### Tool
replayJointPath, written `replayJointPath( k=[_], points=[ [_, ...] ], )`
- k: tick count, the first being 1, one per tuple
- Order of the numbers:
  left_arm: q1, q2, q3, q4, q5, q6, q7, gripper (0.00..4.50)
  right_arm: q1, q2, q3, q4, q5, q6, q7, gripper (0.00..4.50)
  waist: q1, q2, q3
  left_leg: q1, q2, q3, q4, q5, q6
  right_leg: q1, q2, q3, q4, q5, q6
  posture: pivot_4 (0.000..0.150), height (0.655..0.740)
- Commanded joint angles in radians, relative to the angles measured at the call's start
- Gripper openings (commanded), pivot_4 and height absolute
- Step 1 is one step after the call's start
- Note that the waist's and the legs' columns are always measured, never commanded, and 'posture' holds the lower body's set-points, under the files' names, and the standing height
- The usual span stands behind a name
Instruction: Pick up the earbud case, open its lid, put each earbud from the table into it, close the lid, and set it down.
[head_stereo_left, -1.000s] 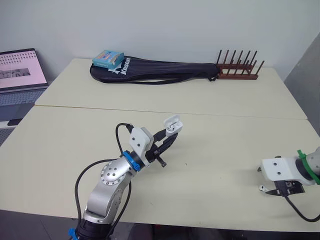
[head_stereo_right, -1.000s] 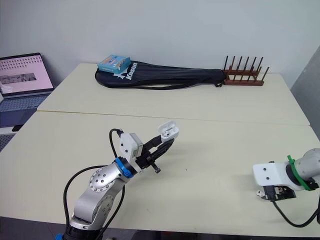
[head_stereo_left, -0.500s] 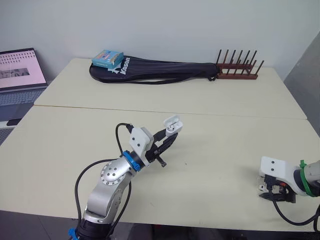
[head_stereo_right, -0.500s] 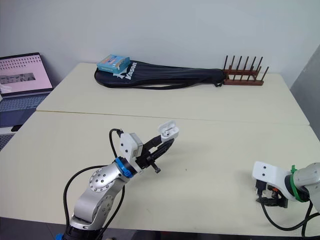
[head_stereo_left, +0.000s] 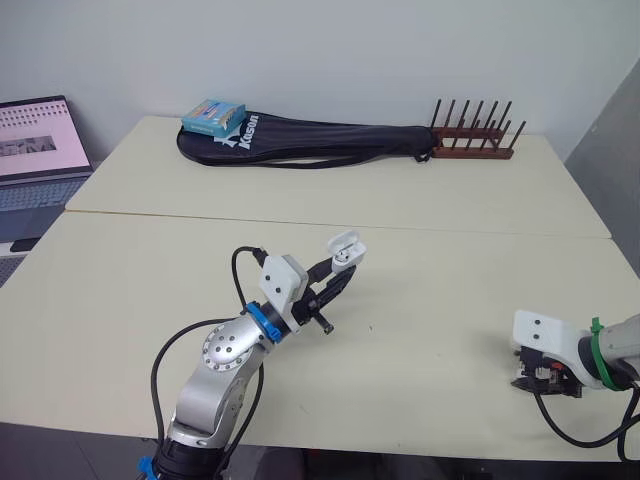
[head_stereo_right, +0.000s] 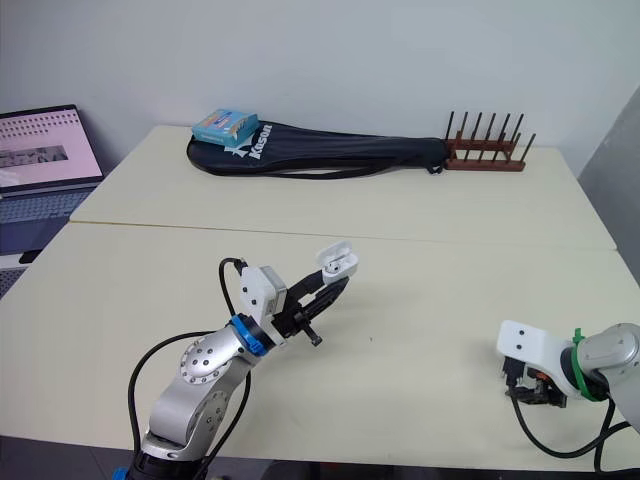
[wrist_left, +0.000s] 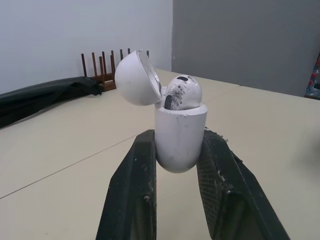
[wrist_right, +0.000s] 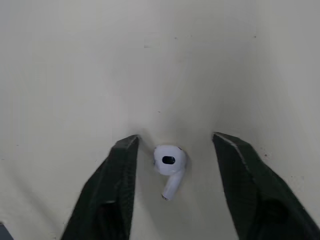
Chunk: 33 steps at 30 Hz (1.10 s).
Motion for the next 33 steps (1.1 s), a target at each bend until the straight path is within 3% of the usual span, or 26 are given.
replayJointPath(
  k=[1, 4, 17, 20, 27, 33],
  points=[
    [-0.003, -0.006, -0.005, -0.013, 0.001, -0.018, 0.002, 0.74, 0.001, -0.014, 0.009, -0.008, -0.004, -0.007, -0.014, 1.13, 0.000, 0.000, 0.000, 0.000, 0.000, 0.000, 0.000, 0.000, 0.000, 0.000, 0.000, 0.000, 0.000, 0.000, 0.000, 0.150, 0.7315],
    [-0.003, -0.007, -0.006, -0.012, 0.001, -0.019, 0.002, 0.74, -0.010, -0.014, 0.009, -0.020, 0.003, -0.002, -0.012, 0.09, 0.000, -0.001, 0.000, 0.000, 0.000, 0.000, 0.000, 0.000, 0.000, 0.000, 0.000, 0.000, 0.000, 0.000, 0.000, 0.150, 0.7315],
    [-0.007, -0.010, -0.004, -0.005, 0.001, -0.023, 0.002, 0.74, -0.154, 0.010, -0.061, -0.049, 0.124, 0.047, 0.005, 0.00, 0.001, 0.000, 0.001, -0.002, 0.000, -0.001, -0.001, 0.000, 0.000, -0.002, 0.000, 0.000, 0.000, 0.000, 0.000, 0.150, 0.7315],
    [-0.003, -0.009, -0.004, -0.006, 0.001, -0.023, 0.002, 0.74, -0.125, -0.022, -0.119, -0.073, 0.162, 0.083, 0.026, 0.58, 0.002, 0.000, 0.001, -0.002, 0.000, -0.001, -0.001, 0.000, 0.000, -0.002, 0.000, 0.000, 0.000, 0.000, 0.000, 0.150, 0.7315],
    [-0.002, -0.011, -0.008, -0.002, -0.001, -0.026, -0.001, 0.74, 0.042, -0.036, -0.211, -0.092, 0.147, 0.117, -0.023, 3.08, 0.004, 0.000, 0.001, -0.003, 0.000, -0.001, -0.001, 0.000, 0.000, -0.002, 0.000, -0.001, 0.000, 0.000, 0.000, 0.150, 0.7315],
    [-0.011, -0.012, -0.009, 0.006, -0.001, -0.026, -0.008, 0.74, 0.116, -0.018, -0.204, -0.050, 0.124, 0.075, -0.071, 3.09, 0.004, 0.000, 0.001, -0.002, 0.000, 0.001, -0.001, 0.000, 0.000, -0.002, 0.000, 0.000, 0.000, 0.000, 0.000, 0.150, 0.7315]
  ],
)
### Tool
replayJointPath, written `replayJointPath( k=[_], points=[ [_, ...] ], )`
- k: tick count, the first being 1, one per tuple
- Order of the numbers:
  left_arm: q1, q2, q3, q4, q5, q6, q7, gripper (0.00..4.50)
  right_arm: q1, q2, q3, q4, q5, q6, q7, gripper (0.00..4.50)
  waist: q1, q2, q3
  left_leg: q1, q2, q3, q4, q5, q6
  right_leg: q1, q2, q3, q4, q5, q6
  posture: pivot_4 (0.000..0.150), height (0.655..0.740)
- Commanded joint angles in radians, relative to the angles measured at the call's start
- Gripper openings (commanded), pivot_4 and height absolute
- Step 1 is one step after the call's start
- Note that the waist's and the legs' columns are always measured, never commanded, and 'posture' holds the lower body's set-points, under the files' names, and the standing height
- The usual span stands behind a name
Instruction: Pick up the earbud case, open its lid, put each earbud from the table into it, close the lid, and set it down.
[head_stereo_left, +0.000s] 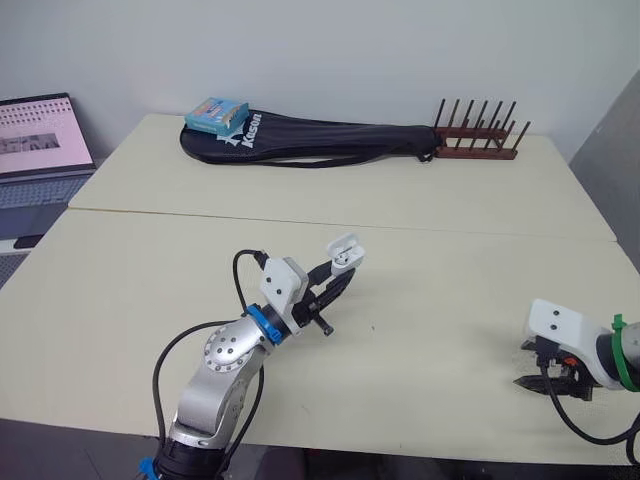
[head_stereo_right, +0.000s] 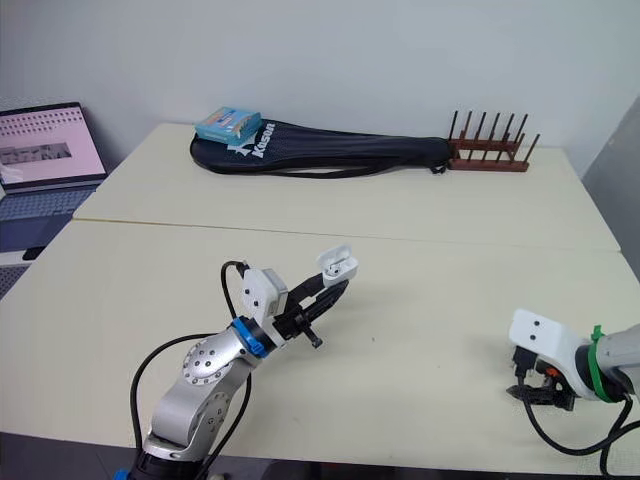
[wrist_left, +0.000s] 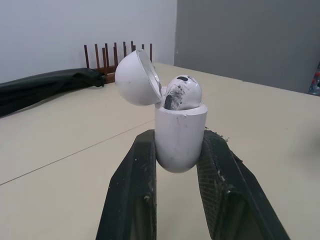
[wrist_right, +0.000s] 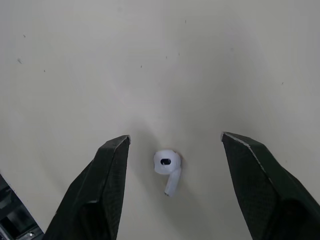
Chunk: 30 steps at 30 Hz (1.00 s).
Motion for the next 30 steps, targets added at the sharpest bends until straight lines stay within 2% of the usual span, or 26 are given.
replayJointPath(
  k=[1, 14, 17, 23, 30],
  points=[
    [-0.018, -0.008, -0.006, -0.021, -0.002, -0.021, -0.002, 0.74, 0.020, 0.003, -0.013, 0.026, -0.020, -0.028, -0.030, 3.09, 0.000, 0.000, 0.000, 0.000, 0.000, 0.000, 0.000, 0.000, 0.000, 0.000, 0.000, 0.000, 0.000, 0.000, 0.000, 0.150, 0.7315],
    [-0.016, -0.002, -0.002, -0.027, -0.002, -0.017, 0.000, 0.74, 0.027, 0.015, 0.035, 0.073, -0.004, -0.027, -0.059, 3.09, 0.000, 0.000, 0.000, 0.000, 0.000, 0.002, 0.000, 0.000, 0.000, 0.000, 0.000, 0.000, 0.000, 0.000, 0.000, 0.150, 0.7315],
    [-0.016, -0.002, -0.002, -0.028, -0.002, -0.017, 0.000, 0.74, 0.024, 0.015, 0.042, 0.079, -0.001, -0.030, -0.057, 2.46, 0.000, 0.000, 0.000, 0.000, 0.000, 0.002, 0.000, 0.000, 0.000, 0.000, 0.000, 0.000, 0.000, 0.000, 0.000, 0.150, 0.7315],
    [-0.016, -0.004, -0.004, -0.029, -0.001, -0.016, 0.001, 0.74, -0.005, 0.012, 0.065, 0.084, 0.005, -0.029, -0.054, 0.38, 0.000, 0.000, 0.000, 0.000, 0.000, 0.002, 0.000, 0.000, 0.000, 0.000, 0.000, 0.000, 0.000, 0.000, 0.000, 0.150, 0.7315],
    [-0.014, -0.004, -0.004, -0.026, 0.000, -0.020, 0.000, 0.74, -0.054, 0.007, 0.056, 0.076, 0.016, -0.062, -0.037, 0.38, -0.002, 0.000, 0.000, 0.000, 0.000, 0.002, 0.000, 0.000, 0.000, 0.000, 0.000, 0.000, 0.000, 0.000, 0.000, 0.150, 0.7315]
  ],
)
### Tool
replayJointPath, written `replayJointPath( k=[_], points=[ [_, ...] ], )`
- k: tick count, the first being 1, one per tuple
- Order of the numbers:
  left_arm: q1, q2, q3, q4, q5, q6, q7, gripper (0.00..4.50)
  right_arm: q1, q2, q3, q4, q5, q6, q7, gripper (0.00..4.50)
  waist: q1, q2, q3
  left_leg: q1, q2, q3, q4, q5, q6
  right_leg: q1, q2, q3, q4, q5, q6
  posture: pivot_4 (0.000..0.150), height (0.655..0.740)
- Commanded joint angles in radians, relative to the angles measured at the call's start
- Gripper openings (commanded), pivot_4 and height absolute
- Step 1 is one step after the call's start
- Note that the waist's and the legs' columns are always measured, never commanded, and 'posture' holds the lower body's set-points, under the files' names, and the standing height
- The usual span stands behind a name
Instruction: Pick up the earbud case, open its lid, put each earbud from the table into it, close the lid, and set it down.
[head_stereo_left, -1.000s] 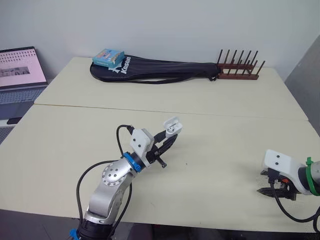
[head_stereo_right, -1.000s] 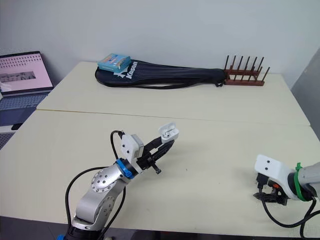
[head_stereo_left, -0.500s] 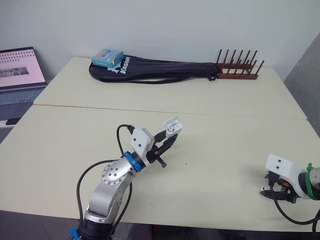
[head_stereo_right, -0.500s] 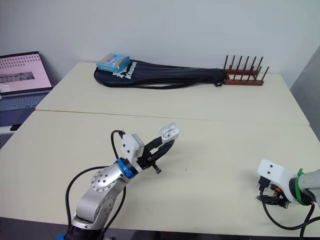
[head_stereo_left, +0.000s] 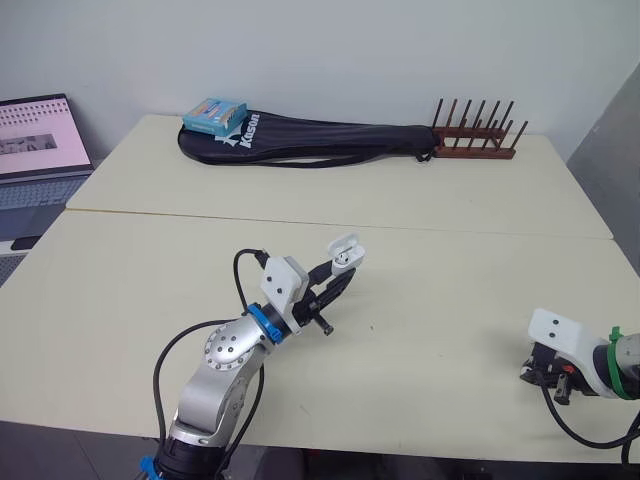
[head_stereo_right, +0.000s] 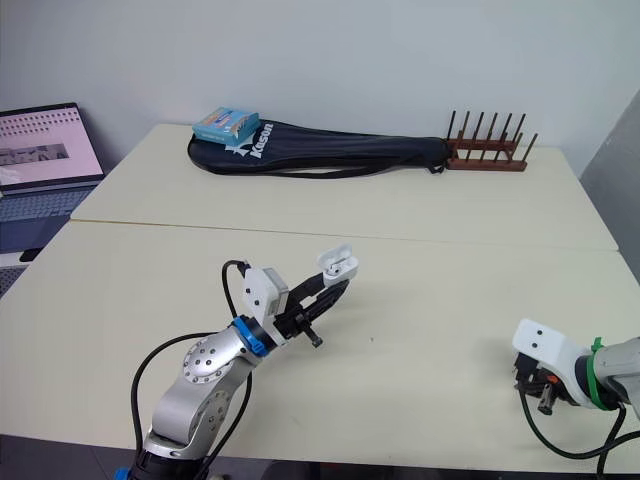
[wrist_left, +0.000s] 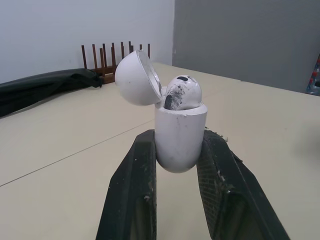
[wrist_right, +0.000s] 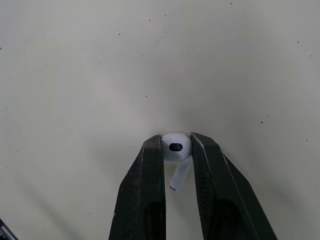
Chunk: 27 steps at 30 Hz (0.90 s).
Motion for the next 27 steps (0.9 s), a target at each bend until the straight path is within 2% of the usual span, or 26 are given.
replayJointPath(
  k=[1, 4, 8, 12, 16, 20, 27],
  points=[
    [-0.010, -0.006, -0.005, -0.026, -0.001, -0.022, -0.001, 0.74, -0.084, -0.002, -0.008, -0.016, 0.026, -0.032, 0.015, 0.38, -0.002, 0.000, 0.000, 0.000, 0.000, 0.000, 0.000, 0.000, 0.000, 0.000, 0.000, 0.000, 0.000, 0.000, 0.000, 0.150, 0.7315],
    [-0.025, -0.008, -0.003, -0.014, -0.004, -0.030, -0.008, 0.74, -0.249, 0.101, 0.005, -0.035, 0.085, -0.045, -0.021, 0.38, -0.007, 0.000, 0.000, 0.001, 0.000, 0.000, 0.000, 0.000, 0.000, -0.001, 0.001, 0.000, 0.000, 0.000, 0.000, 0.150, 0.7315],
    [-0.050, -0.012, -0.001, 0.000, -0.008, -0.036, -0.015, 0.74, -0.449, 0.352, -0.020, -0.070, 0.221, -0.033, -0.117, 0.38, -0.010, -0.001, 0.001, -0.001, 0.000, -0.001, -0.001, 0.000, 0.000, -0.001, 0.001, 0.000, 0.000, 0.000, 0.000, 0.150, 0.7315],
    [-0.074, -0.016, 0.001, 0.013, -0.020, -0.033, -0.024, 0.74, -0.525, 0.572, -0.032, -0.072, 0.284, -0.124, -0.216, 0.38, -0.001, 0.000, 0.000, -0.011, 0.001, -0.004, 0.000, 0.000, -0.001, -0.010, 0.001, -0.003, 0.001, 0.000, 0.000, 0.150, 0.7315],
    [-0.101, -0.018, 0.005, 0.014, -0.052, -0.007, -0.044, 0.74, -0.560, 0.727, -0.001, -0.082, 0.299, -0.176, -0.313, 0.38, 0.003, 0.000, 0.000, -0.016, 0.001, -0.006, 0.001, 0.002, -0.004, -0.015, 0.000, -0.004, 0.002, 0.000, 0.000, 0.150, 0.7315],
    [-0.124, -0.017, 0.011, 0.011, -0.085, 0.027, -0.056, 0.74, -0.560, 0.813, 0.043, -0.099, 0.301, -0.199, -0.369, 0.38, 0.001, 0.000, 0.000, -0.015, 0.001, -0.006, 0.001, 0.002, -0.003, -0.015, 0.000, -0.004, 0.004, 0.000, 0.000, 0.150, 0.7315],
    [-0.138, -0.012, 0.011, 0.012, -0.115, 0.055, -0.070, 0.74, -0.547, 0.870, 0.122, -0.074, 0.244, -0.319, -0.402, 0.38, 0.000, 0.000, 0.000, -0.014, 0.001, -0.006, 0.001, 0.001, -0.001, -0.016, 0.000, -0.005, 0.006, 0.000, 0.000, 0.150, 0.7315]
  ],
)
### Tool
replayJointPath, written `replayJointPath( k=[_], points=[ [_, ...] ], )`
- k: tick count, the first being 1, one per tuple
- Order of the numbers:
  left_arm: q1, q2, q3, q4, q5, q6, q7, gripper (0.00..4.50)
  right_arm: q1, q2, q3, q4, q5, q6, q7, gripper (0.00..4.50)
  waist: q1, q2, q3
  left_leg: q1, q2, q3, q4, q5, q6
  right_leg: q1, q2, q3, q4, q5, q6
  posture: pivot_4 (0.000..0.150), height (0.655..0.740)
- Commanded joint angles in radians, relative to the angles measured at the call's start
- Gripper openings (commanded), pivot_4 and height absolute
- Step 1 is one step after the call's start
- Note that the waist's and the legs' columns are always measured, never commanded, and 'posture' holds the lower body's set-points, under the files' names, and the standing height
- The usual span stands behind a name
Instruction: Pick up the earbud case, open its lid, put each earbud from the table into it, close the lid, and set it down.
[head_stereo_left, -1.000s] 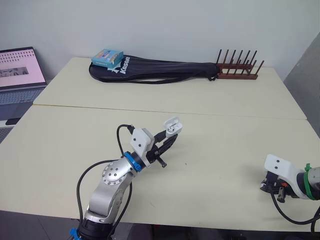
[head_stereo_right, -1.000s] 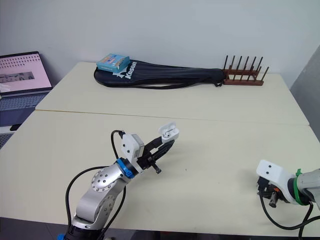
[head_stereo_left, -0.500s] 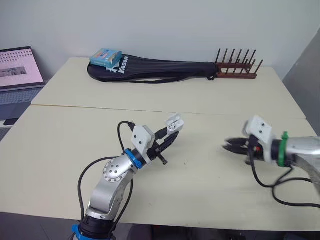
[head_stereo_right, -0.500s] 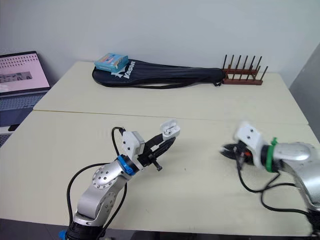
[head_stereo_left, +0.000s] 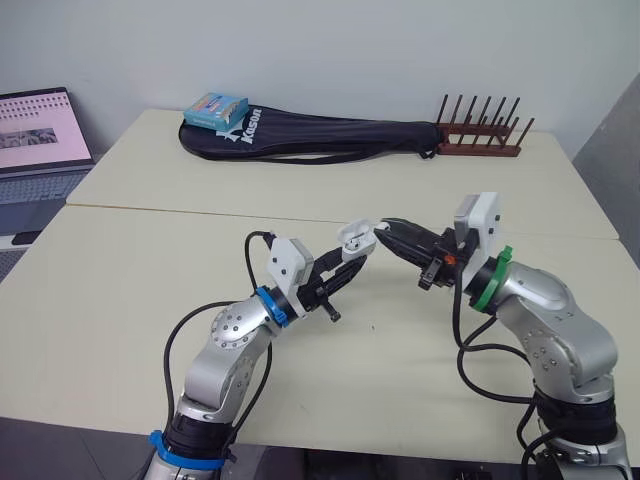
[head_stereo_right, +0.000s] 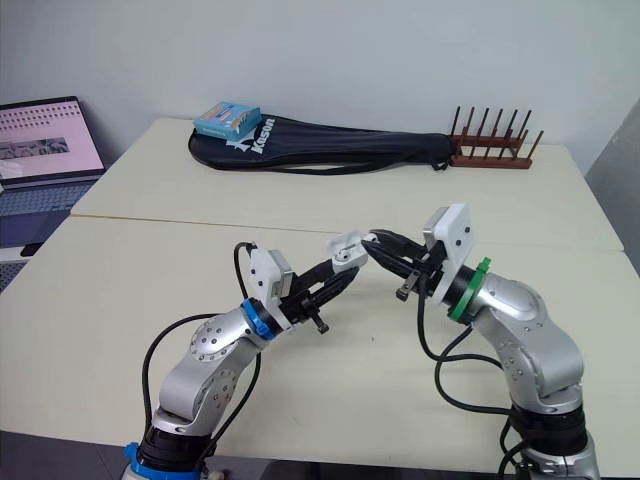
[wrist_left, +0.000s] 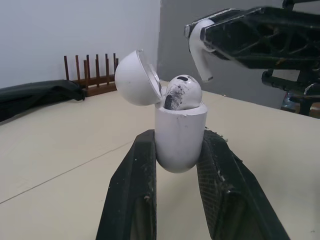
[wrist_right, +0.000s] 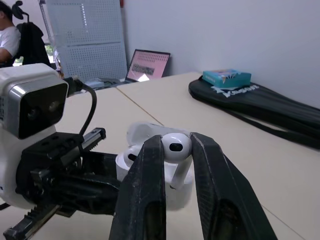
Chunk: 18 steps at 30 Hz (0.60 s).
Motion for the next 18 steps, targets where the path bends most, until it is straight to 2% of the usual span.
replayJointPath(
  k=[1, 18],
  points=[
    [-0.012, -0.003, 0.008, -0.031, -0.025, 0.002, -0.010, 0.74, -0.003, 0.020, 0.020, -0.015, -0.022, -0.076, -0.022, 0.38, -0.001, 0.000, 0.000, 0.000, 0.000, 0.000, 0.000, 0.000, 0.000, 0.000, 0.000, 0.000, 0.000, 0.000, 0.000, 0.150, 0.7315],
    [-0.009, -0.004, 0.017, -0.032, -0.038, 0.012, -0.017, 0.74, 0.056, 0.020, 0.079, 0.093, -0.145, -0.271, -0.030, 0.38, -0.002, 0.000, 0.000, 0.000, 0.000, 0.000, 0.000, 0.000, 0.000, -0.001, 0.000, 0.000, 0.001, 0.000, 0.000, 0.150, 0.7315]
  ],
)
